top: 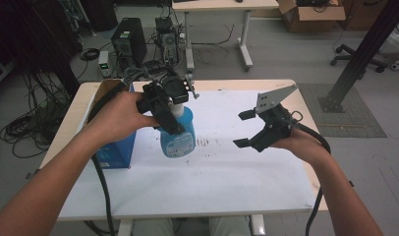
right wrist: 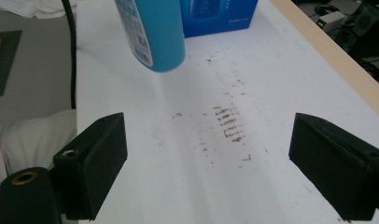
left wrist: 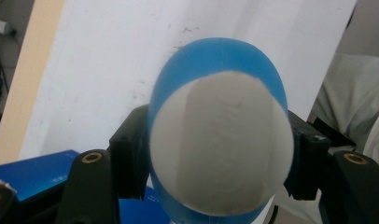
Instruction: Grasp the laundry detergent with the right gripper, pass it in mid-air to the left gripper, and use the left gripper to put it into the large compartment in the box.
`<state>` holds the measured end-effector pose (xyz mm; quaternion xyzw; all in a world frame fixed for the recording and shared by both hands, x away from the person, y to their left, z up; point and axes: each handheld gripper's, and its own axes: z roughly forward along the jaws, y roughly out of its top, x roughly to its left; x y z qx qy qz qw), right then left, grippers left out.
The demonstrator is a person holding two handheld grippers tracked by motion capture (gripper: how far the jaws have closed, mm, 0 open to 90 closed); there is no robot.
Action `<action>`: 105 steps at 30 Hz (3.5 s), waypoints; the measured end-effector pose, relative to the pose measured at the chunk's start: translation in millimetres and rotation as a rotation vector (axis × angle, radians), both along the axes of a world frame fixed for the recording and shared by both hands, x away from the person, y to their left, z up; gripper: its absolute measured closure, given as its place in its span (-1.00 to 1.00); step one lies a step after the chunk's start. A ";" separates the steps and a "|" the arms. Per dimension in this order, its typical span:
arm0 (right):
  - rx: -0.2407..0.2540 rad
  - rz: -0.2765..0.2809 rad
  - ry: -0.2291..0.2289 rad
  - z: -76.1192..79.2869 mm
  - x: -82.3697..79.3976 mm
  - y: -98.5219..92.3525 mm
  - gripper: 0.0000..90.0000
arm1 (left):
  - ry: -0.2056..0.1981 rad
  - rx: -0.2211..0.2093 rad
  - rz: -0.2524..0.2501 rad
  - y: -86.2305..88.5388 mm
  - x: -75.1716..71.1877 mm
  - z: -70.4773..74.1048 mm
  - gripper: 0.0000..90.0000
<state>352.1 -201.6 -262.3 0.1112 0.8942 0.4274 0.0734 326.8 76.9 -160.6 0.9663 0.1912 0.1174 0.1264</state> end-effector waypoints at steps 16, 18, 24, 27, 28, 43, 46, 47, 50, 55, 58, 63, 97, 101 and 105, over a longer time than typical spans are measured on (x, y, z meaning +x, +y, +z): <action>-0.123 -0.074 -0.006 7.8 11.4 -15.0 -0.80 | -0.038 -0.004 0.185 16.4 9.0 22.3 -0.16; -0.129 -0.086 -0.008 8.7 13.1 -17.6 -0.81 | -0.045 -0.004 0.208 19.0 10.3 26.5 -0.16; -0.164 -0.108 -0.010 10.3 17.2 -23.7 -0.81 | -0.055 -0.011 0.273 29.9 14.3 36.0 -0.16; -0.183 -0.120 -0.009 10.4 19.2 -27.3 -0.81 | -0.055 -0.018 0.306 35.5 16.4 39.2 -0.16; -0.190 -0.125 -0.008 10.2 20.1 -28.7 -0.82 | -0.056 -0.020 0.321 37.7 17.2 40.6 -0.16; -0.211 -0.162 -0.001 9.7 23.4 -47.7 -0.82 | -0.074 -0.034 0.521 67.3 31.3 66.8 -0.16; -0.217 -0.164 0.002 9.7 23.4 -49.9 -0.82 | -0.074 -0.036 0.561 72.5 34.1 70.7 -0.16; -0.216 -0.164 0.001 9.9 23.2 -50.4 -0.82 | -0.076 -0.037 0.576 74.4 35.0 72.2 -0.16; -0.217 -0.166 -0.003 11.2 22.4 -52.5 -0.82 | -0.072 -0.041 0.619 80.9 37.5 76.3 -0.16; -0.215 -0.175 -0.002 12.6 22.8 -56.1 -0.81 | -0.066 -0.041 0.697 93.4 42.0 83.4 -0.16; -0.214 -0.174 -0.002 12.4 23.6 -57.5 -0.81 | -0.075 -0.047 0.741 100.6 43.4 86.7 -0.16; -0.219 -0.169 -0.002 11.6 25.0 -58.7 -0.81 | -0.071 -0.047 0.798 112.3 45.6 88.6 -0.16; -0.224 -0.169 0.013 2.9 32.0 -58.0 -0.81 | -0.067 -0.095 1.057 166.7 62.9 51.7 -0.16; -0.222 -0.170 0.017 1.3 32.1 -58.0 -0.81 | -0.062 -0.093 1.058 168.2 65.9 39.7 -0.16; -0.223 -0.169 0.019 -0.4 31.9 -58.2 -0.81 | -0.058 -0.101 1.059 170.2 68.2 27.6 -0.16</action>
